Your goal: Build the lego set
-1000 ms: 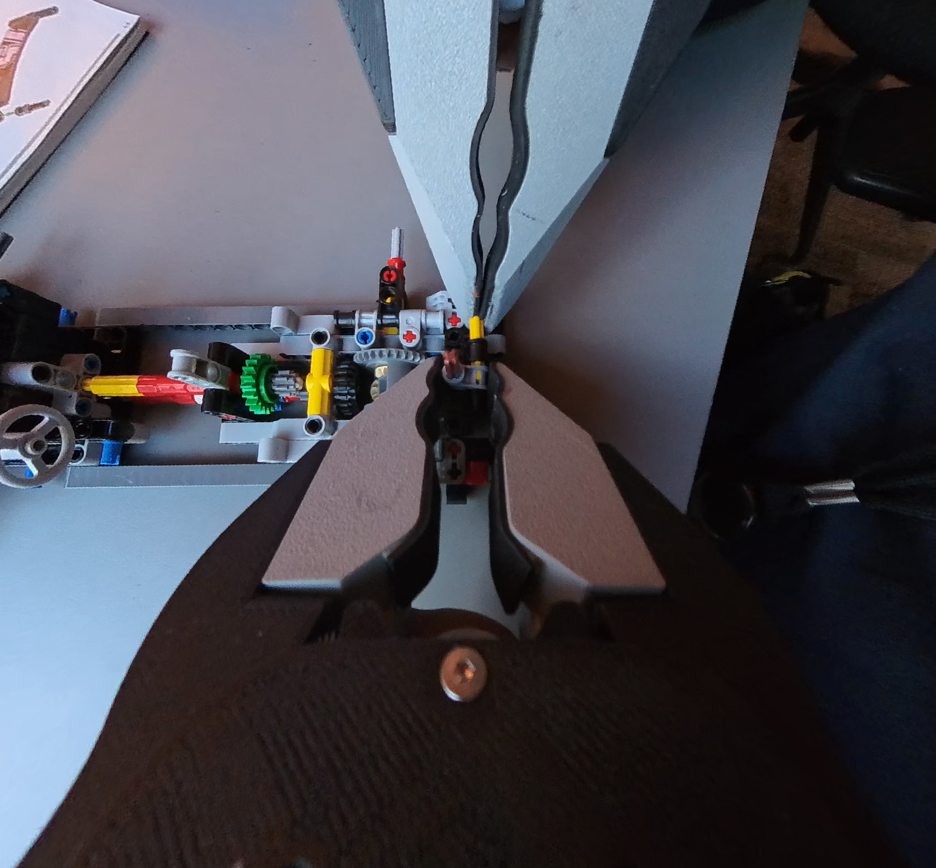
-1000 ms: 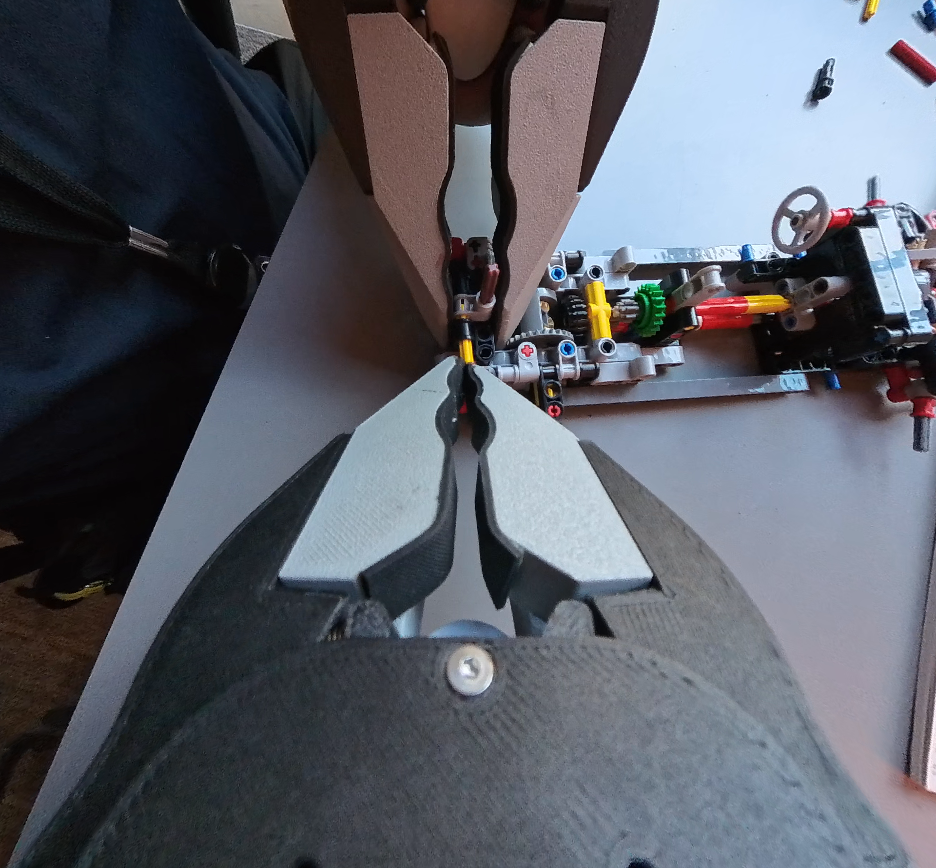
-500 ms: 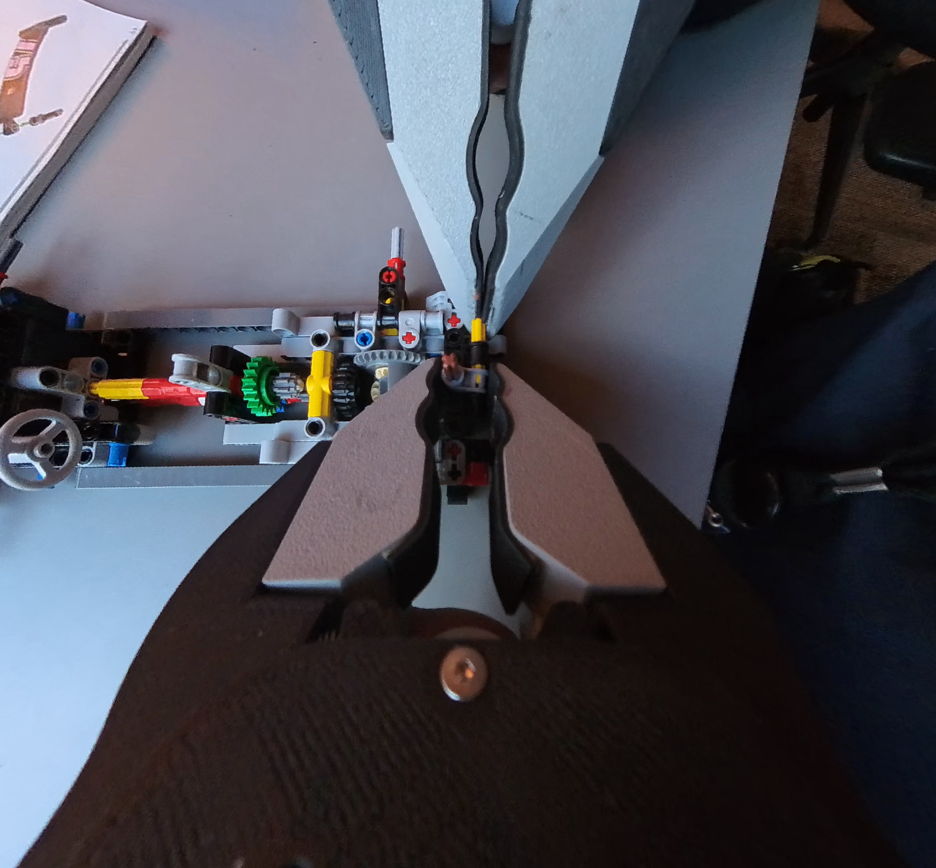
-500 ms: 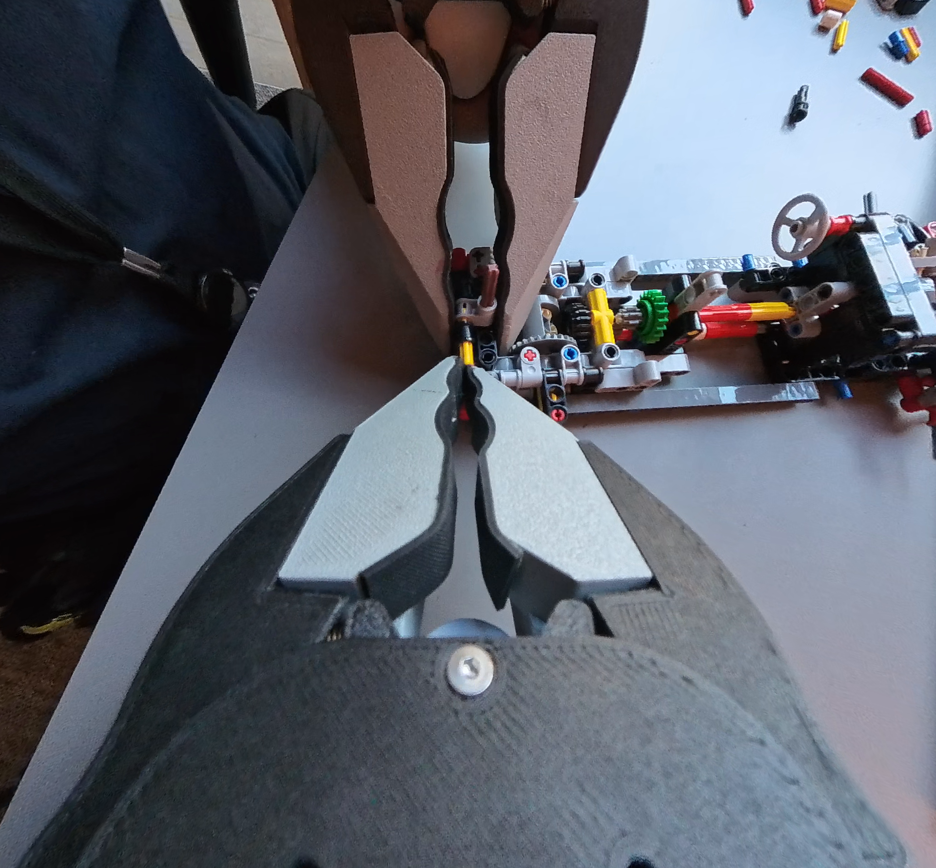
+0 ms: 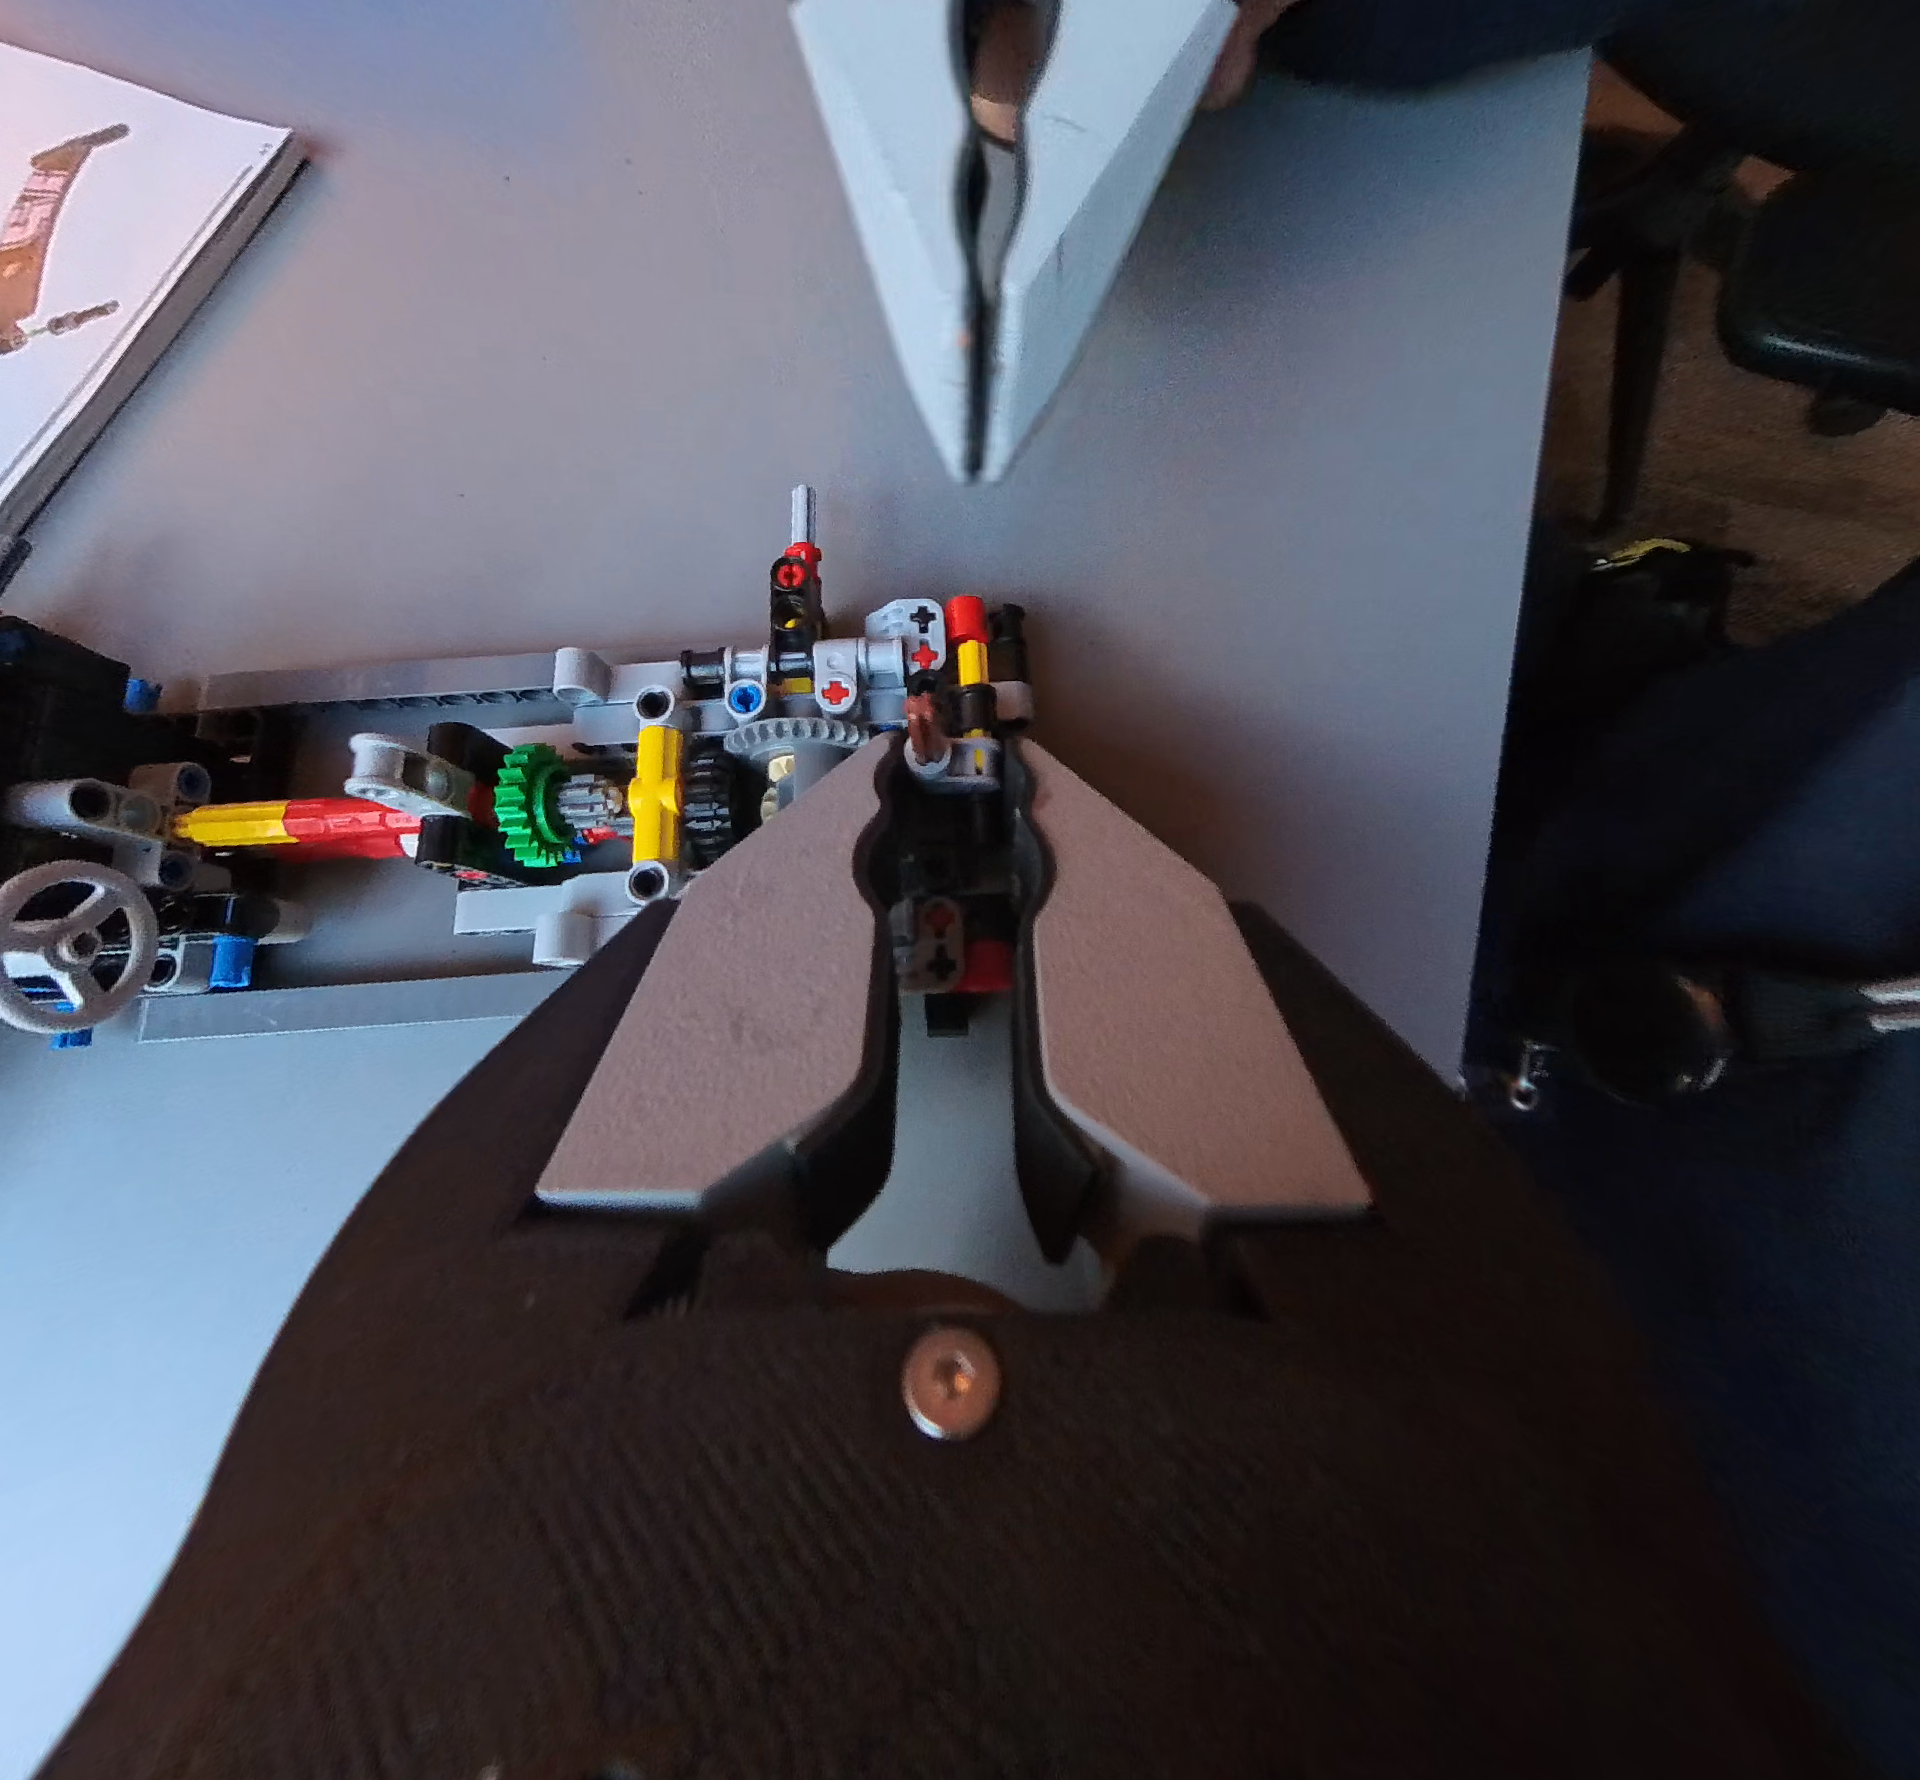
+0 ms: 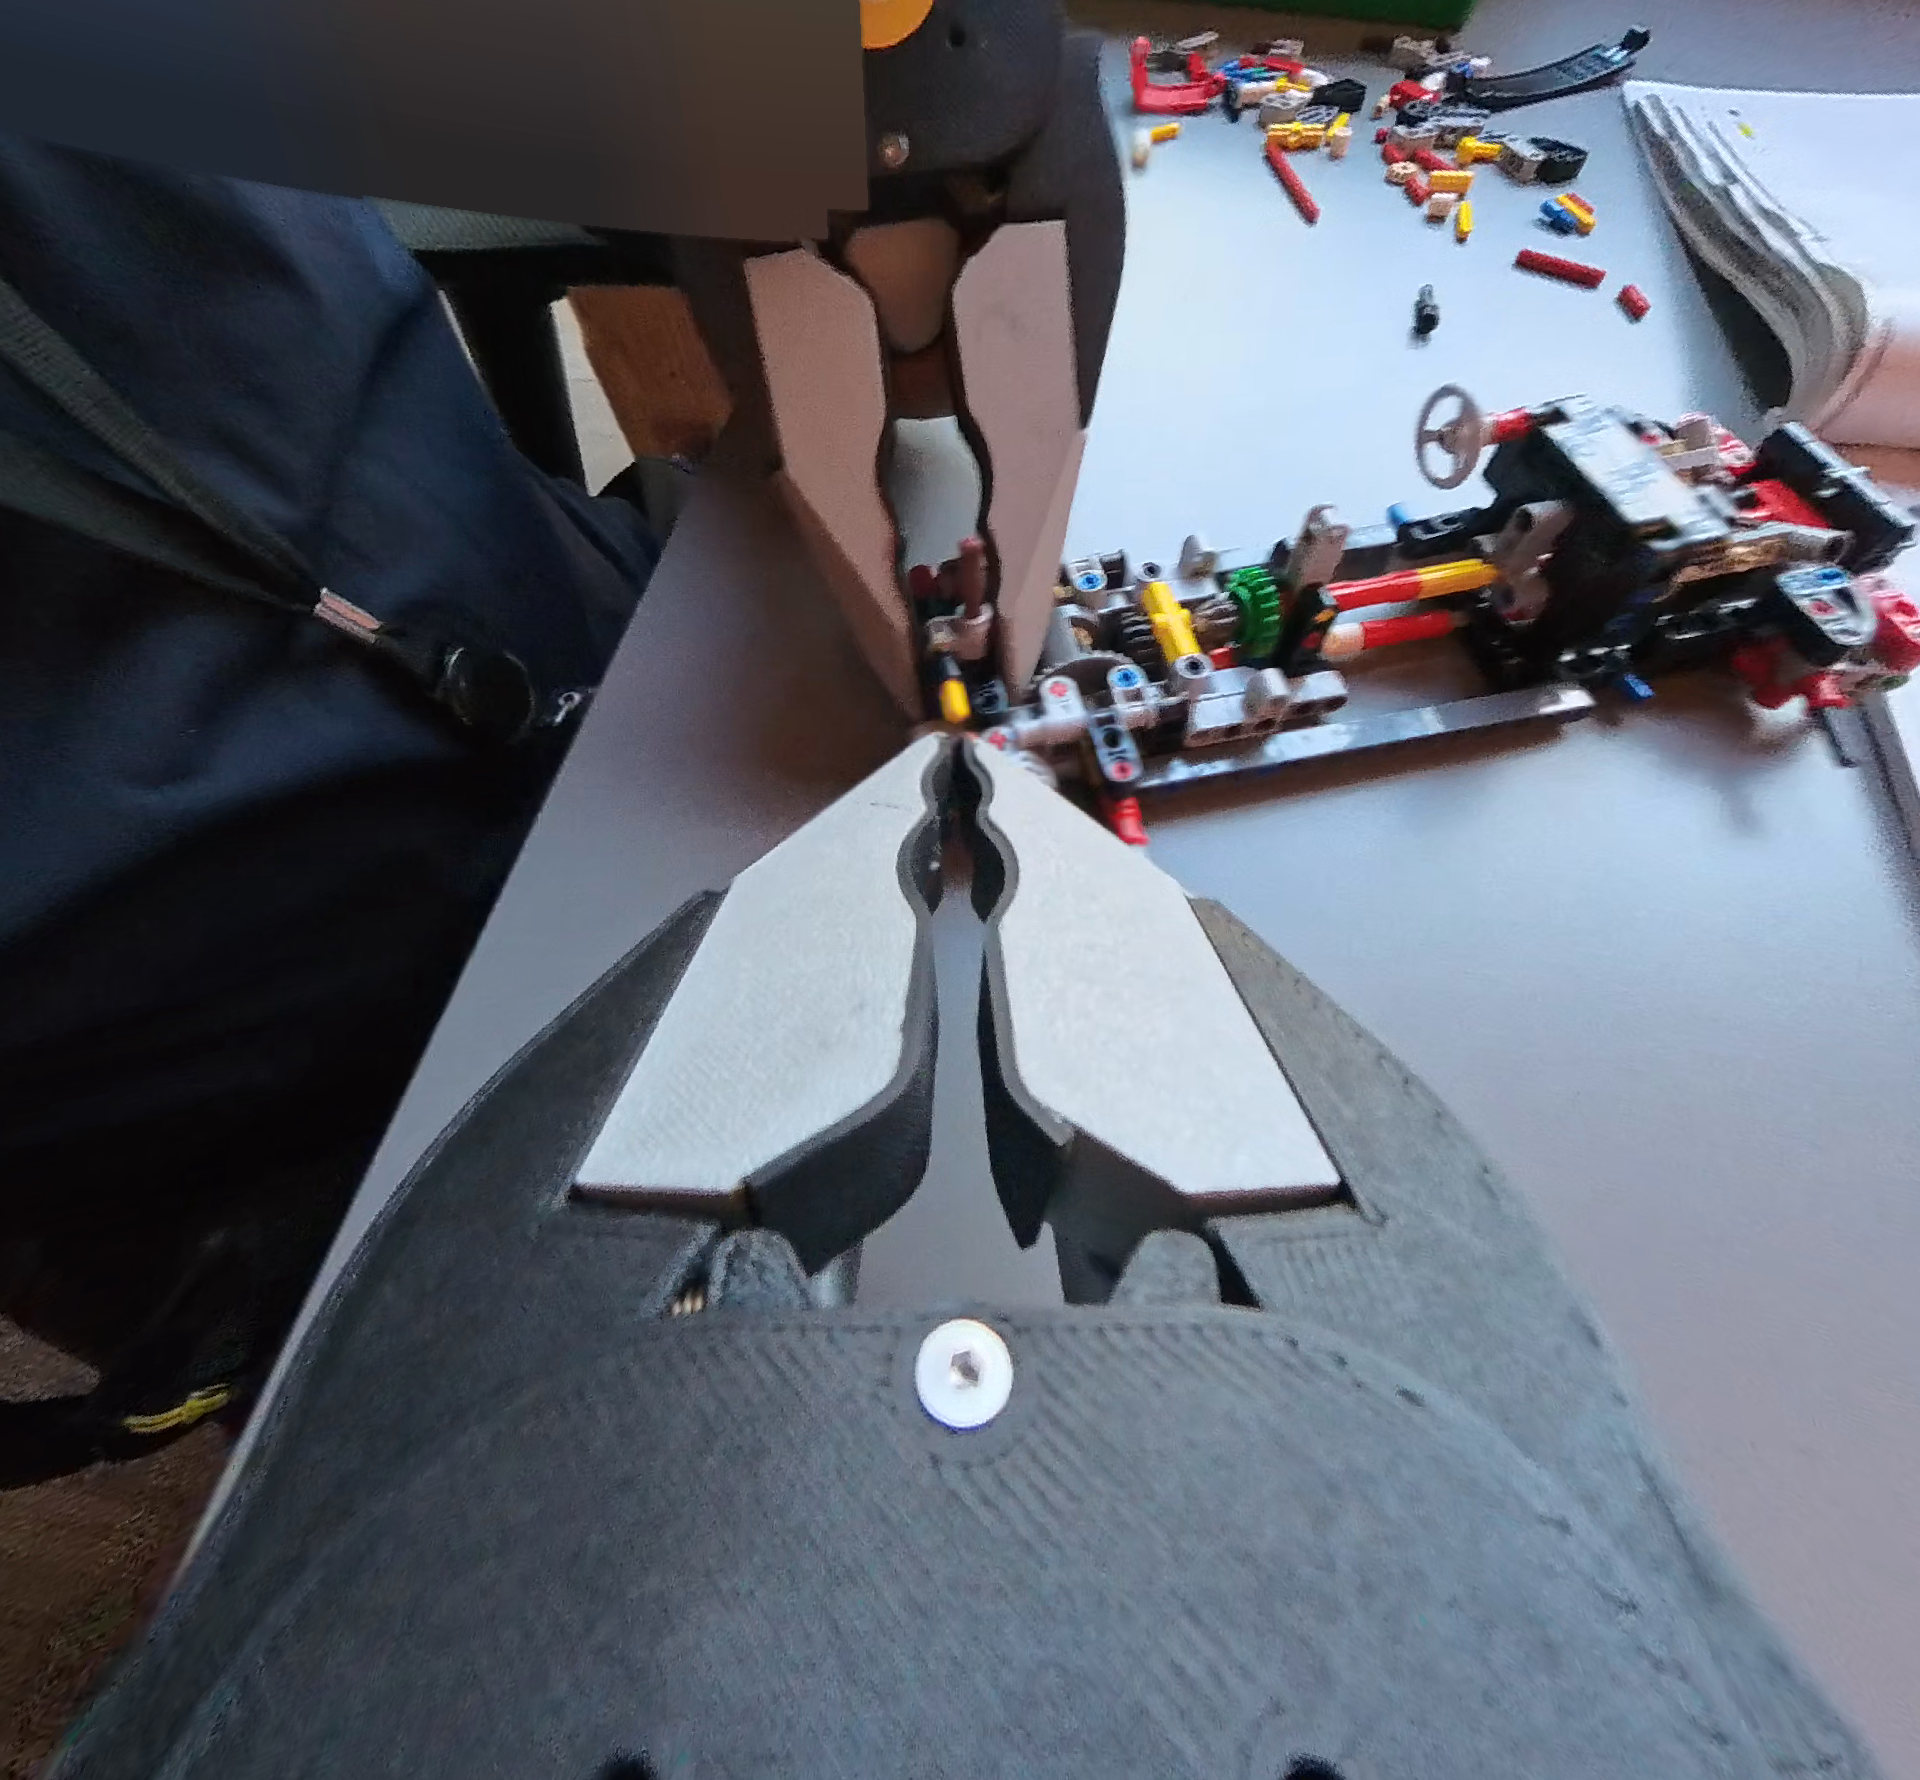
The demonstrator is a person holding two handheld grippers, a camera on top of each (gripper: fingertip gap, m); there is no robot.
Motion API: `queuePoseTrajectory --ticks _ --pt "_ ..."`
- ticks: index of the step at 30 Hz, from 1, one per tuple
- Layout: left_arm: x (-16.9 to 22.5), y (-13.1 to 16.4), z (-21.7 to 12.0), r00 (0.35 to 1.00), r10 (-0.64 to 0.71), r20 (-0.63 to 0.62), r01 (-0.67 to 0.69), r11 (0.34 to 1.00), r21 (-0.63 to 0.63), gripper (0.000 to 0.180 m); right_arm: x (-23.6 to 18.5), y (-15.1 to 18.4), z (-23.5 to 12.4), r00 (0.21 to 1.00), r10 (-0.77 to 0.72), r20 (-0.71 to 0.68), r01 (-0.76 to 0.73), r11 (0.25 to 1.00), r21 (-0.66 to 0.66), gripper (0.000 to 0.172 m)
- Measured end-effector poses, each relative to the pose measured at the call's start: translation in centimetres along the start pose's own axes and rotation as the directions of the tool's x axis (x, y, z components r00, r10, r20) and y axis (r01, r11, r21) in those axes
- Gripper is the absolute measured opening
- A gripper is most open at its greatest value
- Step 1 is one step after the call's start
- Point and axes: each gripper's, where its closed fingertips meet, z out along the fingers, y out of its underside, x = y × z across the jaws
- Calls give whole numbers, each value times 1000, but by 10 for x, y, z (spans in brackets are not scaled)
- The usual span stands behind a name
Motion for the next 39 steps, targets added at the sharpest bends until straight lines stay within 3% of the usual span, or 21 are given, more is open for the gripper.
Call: queuePoseTrajectory --ticks 5,9,10,15,18,21,24,39 --pt "3 2 0 1000 14 -11 -14 1000 2 21 -3 -4 6 981 -95 -167 97 995 4 0" --pt "0 0 3 1000 20 -10 -20 1000 17 16 -8 7 19 993 -86 -79 79 993 -88 0" --pt "0 0 4 1000 23 -12 -23 1000 15 15 -6 10 21 995 -78 -68 70 991 -111 7" --pt "0 0 3 999 38 -23 -38 999 15 15 1 1 14 987 -128 -95 124 991 -44 0" --pt "0 1 3 998 43 -37 -43 999 15 16 1 6 17 989 -131 -64 126 989 -77 0" --pt "1 0 2 997 42 -61 -41 999 12 20 3 8 22 991 -129 -40 124 987 -103 12" --pt "-1 0 3 997 51 -56 -50 999 12 17 4 8 24 987 -158 -34 154 982 -110 0" --pt "-2 2 3 999 45 -8 -45 999 -3 13 4 9 28 988 -155 1 154 979 -130 0"
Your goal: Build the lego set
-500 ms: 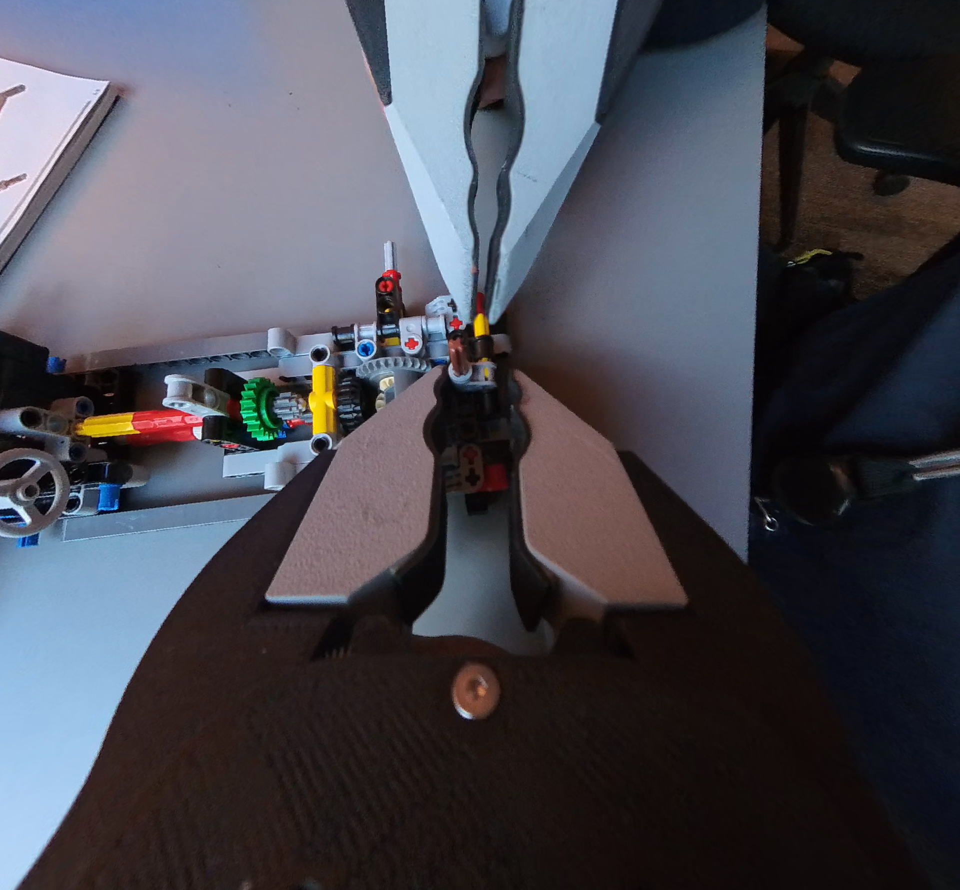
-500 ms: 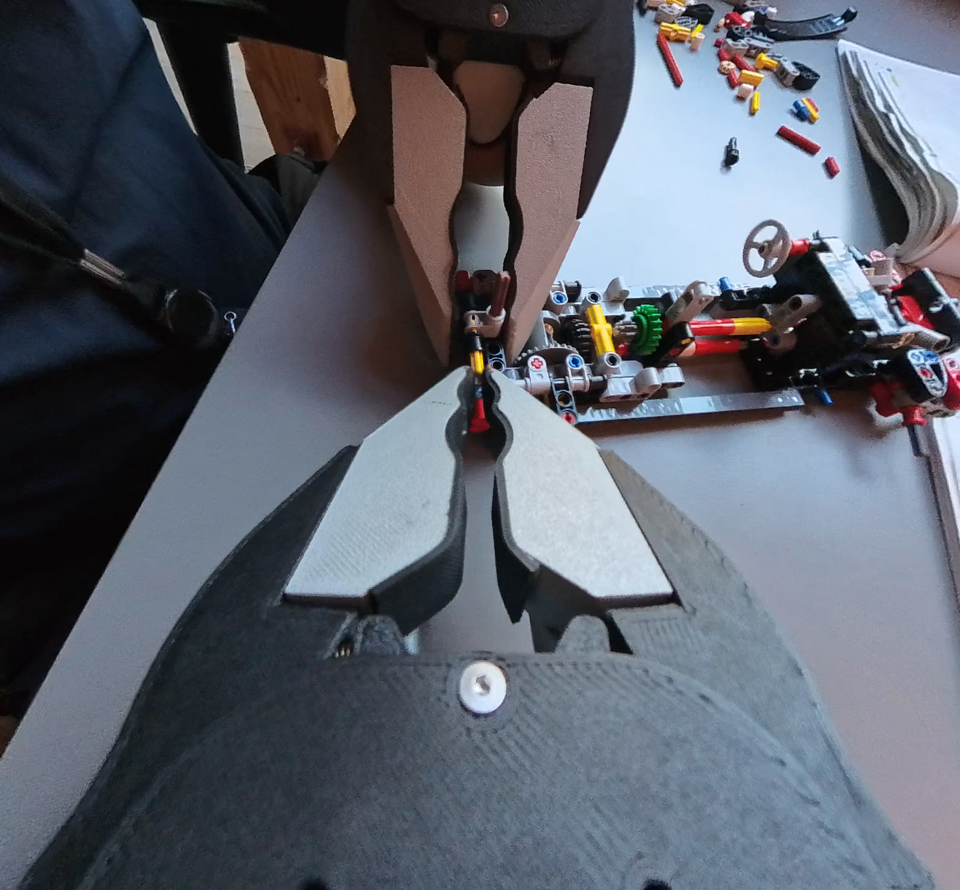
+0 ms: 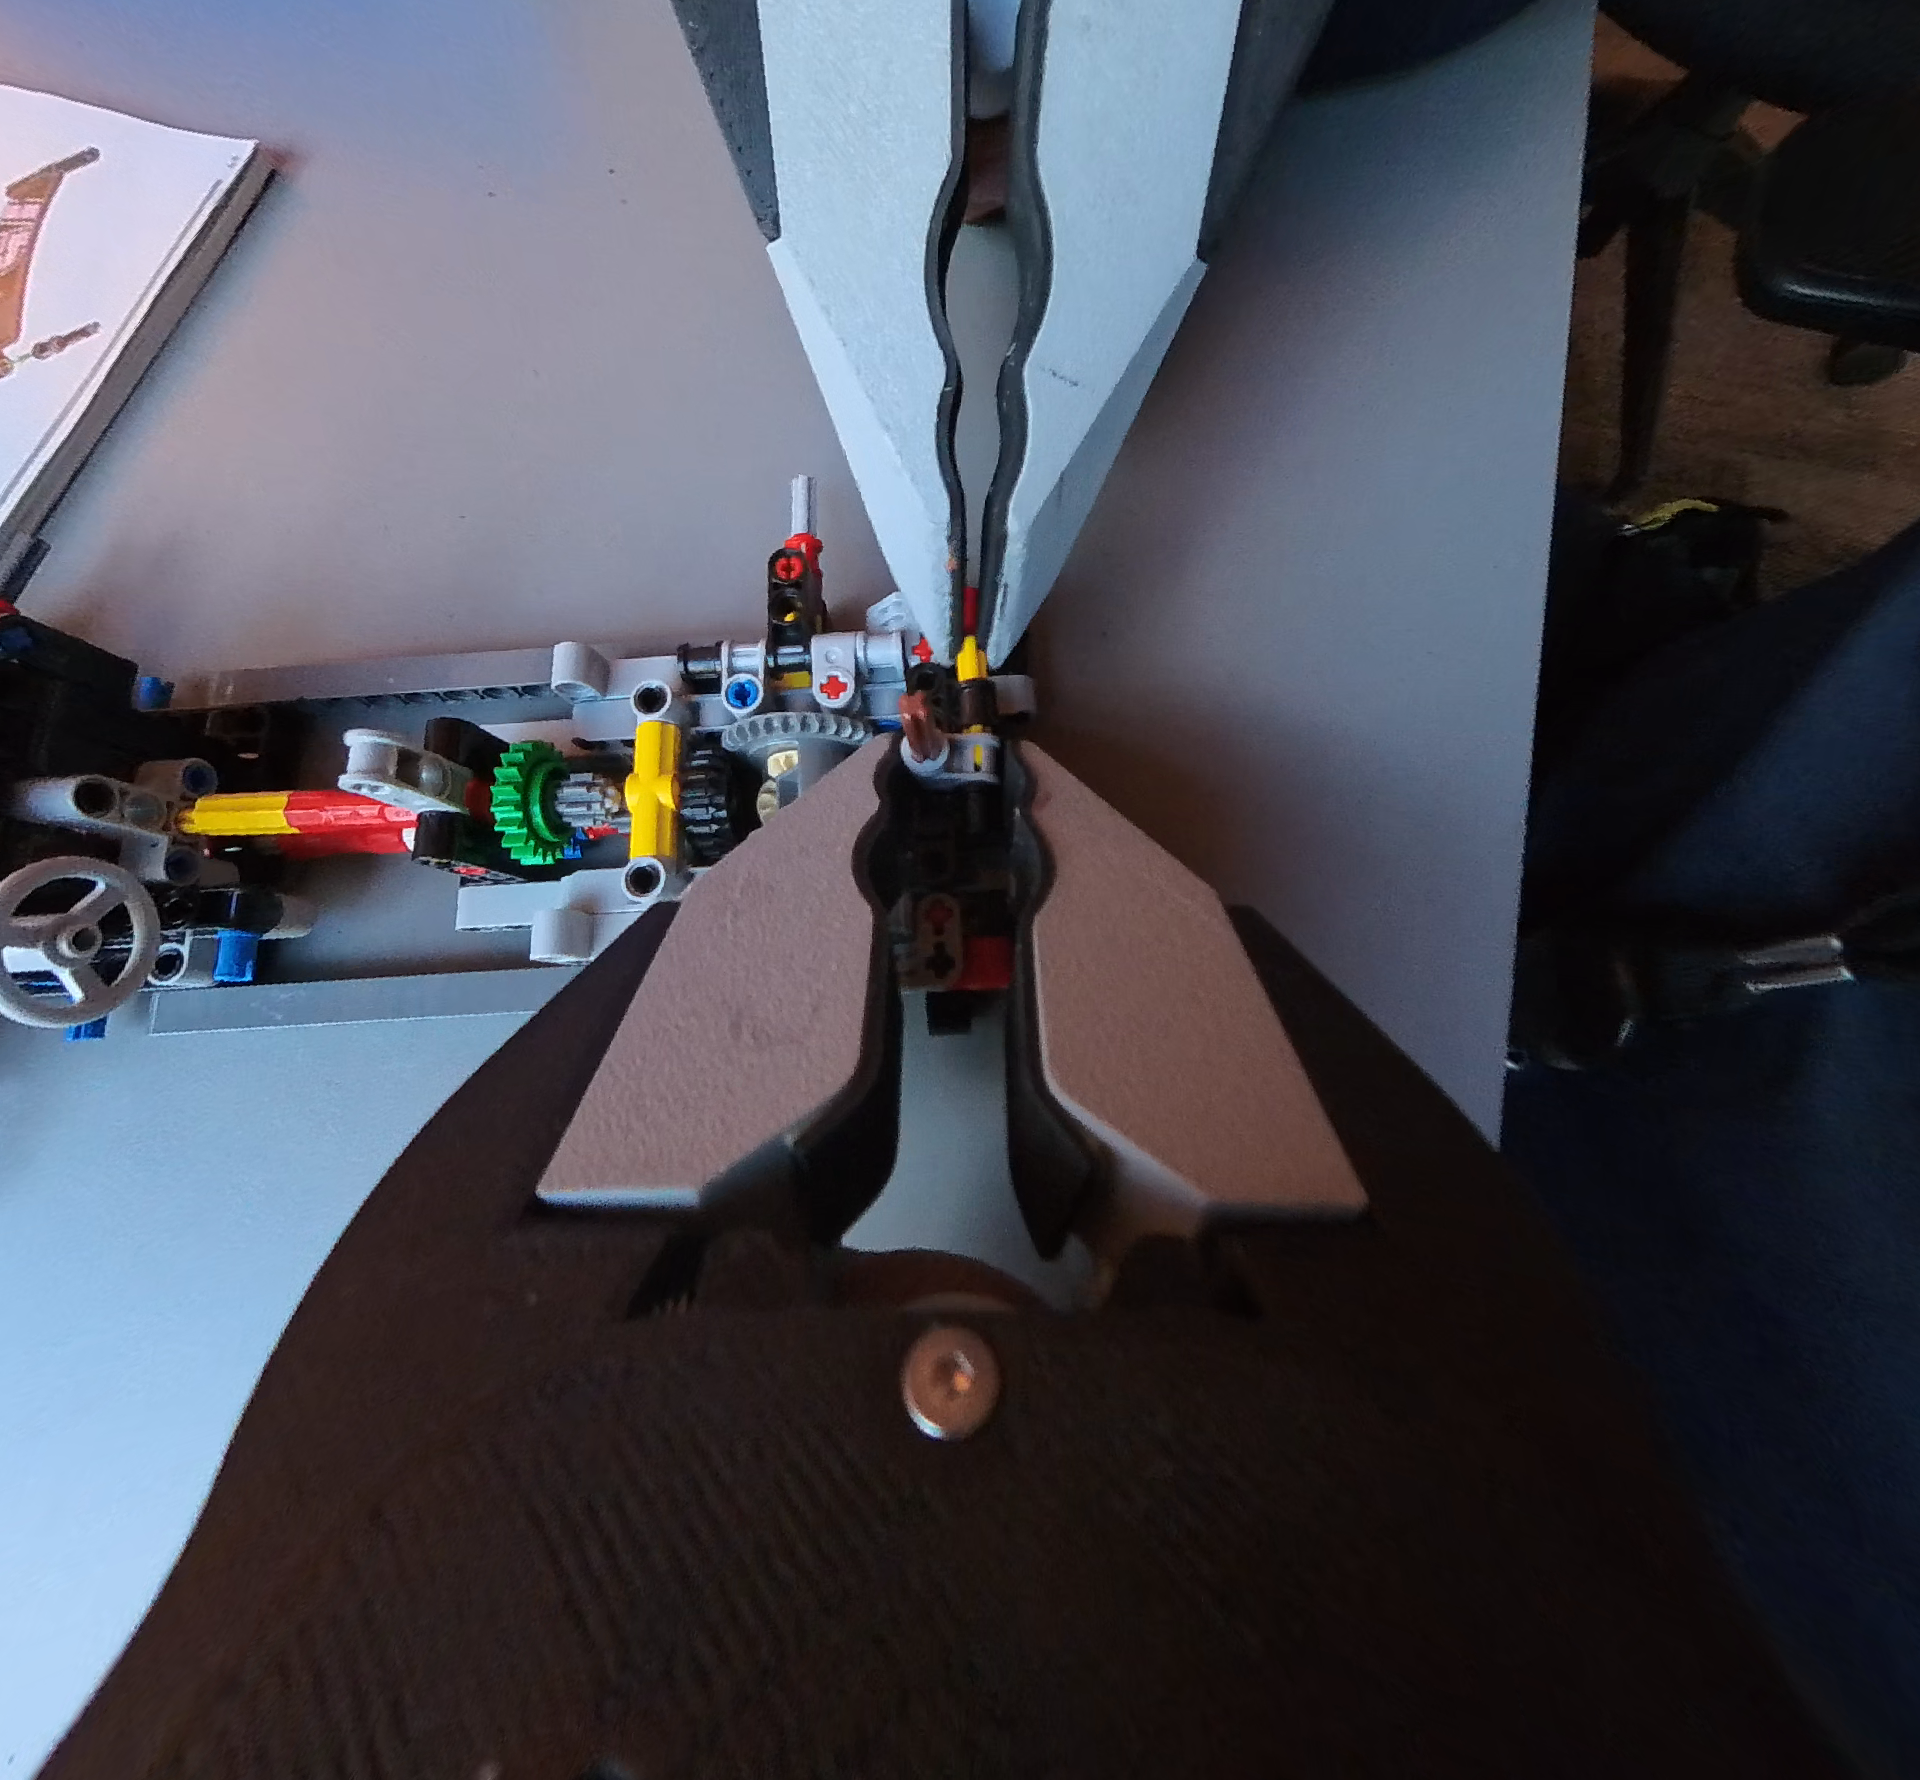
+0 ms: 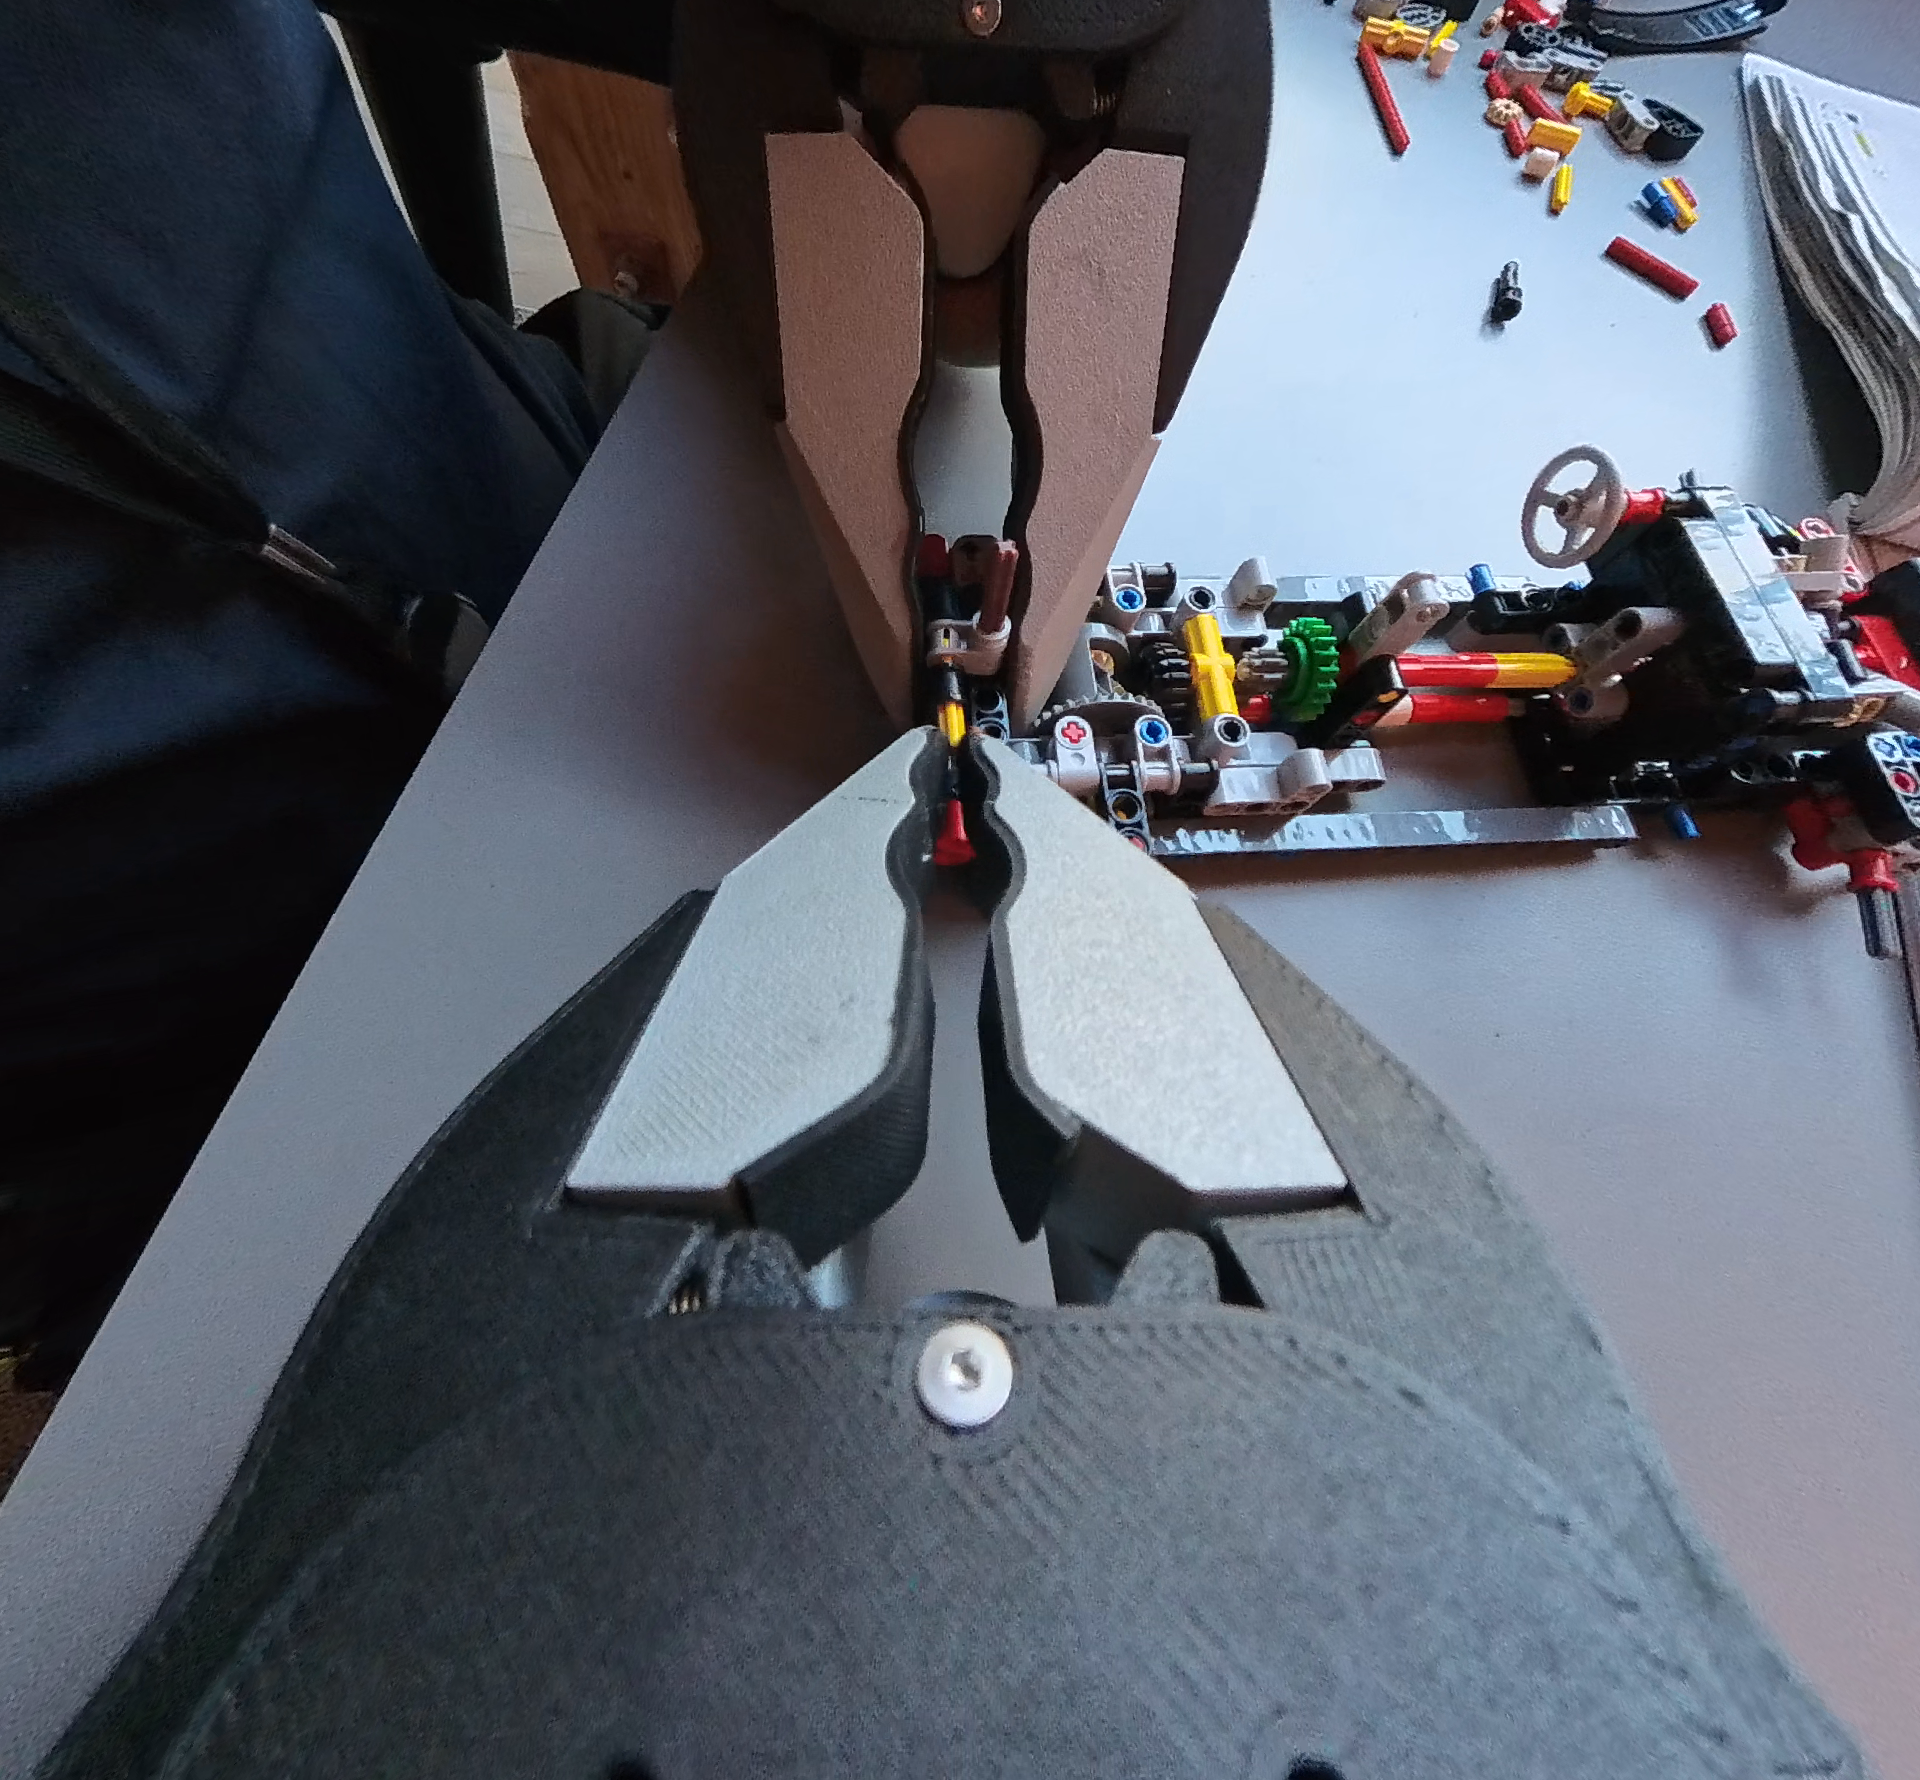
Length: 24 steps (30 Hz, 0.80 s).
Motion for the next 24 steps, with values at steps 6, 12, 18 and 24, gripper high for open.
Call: queuePoseTrajectory --ticks 6,12,18,24 --pt "0 0 0 1000 6 27 -6 1000 14 13 0 -1 2 1000 -1 -11 1 1000 -6 1" --pt "-2 0 0 998 8 60 -9 1000 16 13 0 -2 4 999 -4 -34 4 1000 -11 1" --pt "-4 0 0 997 3 81 -5 1000 16 12 1 -3 5 999 0 -32 0 1000 -10 1" --pt "-9 -7 1 996 -64 62 60 996 70 14 9 -4 -4 995 89 38 -90 995 46 0"
